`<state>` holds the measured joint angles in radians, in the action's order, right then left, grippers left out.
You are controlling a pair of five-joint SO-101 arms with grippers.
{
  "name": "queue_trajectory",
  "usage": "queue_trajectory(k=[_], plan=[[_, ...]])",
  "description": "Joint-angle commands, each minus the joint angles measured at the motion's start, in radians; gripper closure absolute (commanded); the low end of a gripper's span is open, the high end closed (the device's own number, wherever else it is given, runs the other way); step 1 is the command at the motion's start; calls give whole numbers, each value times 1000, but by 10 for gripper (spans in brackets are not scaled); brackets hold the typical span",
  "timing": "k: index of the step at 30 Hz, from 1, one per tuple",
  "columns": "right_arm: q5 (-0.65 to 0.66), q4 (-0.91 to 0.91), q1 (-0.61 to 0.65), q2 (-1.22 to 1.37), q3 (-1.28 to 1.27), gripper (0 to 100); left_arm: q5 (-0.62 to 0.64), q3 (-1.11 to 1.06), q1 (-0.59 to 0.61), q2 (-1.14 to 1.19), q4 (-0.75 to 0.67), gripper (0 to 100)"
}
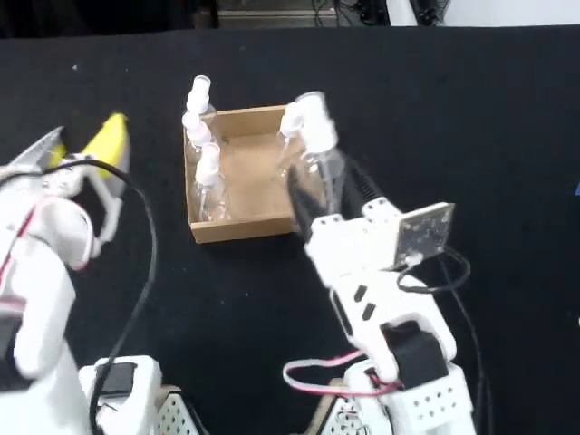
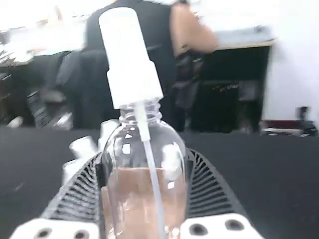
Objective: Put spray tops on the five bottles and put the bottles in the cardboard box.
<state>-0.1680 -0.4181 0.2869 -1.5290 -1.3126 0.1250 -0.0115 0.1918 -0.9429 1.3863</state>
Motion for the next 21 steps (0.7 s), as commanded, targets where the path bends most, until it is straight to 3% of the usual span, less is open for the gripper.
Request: queue_trajectory(k=[1, 6, 14, 21], plan=[[-14, 318, -71, 61, -119, 988, 3, -168, 186, -3, -28, 809], [-11, 635, -77, 234, -220, 988, 3, -407, 295, -3, -140, 809], [-9, 738, -78, 605, -114, 986, 0, -811, 447, -17, -585, 809], [-11, 918, -74, 776, -94, 987, -5, -1107, 458, -146, -776, 809]])
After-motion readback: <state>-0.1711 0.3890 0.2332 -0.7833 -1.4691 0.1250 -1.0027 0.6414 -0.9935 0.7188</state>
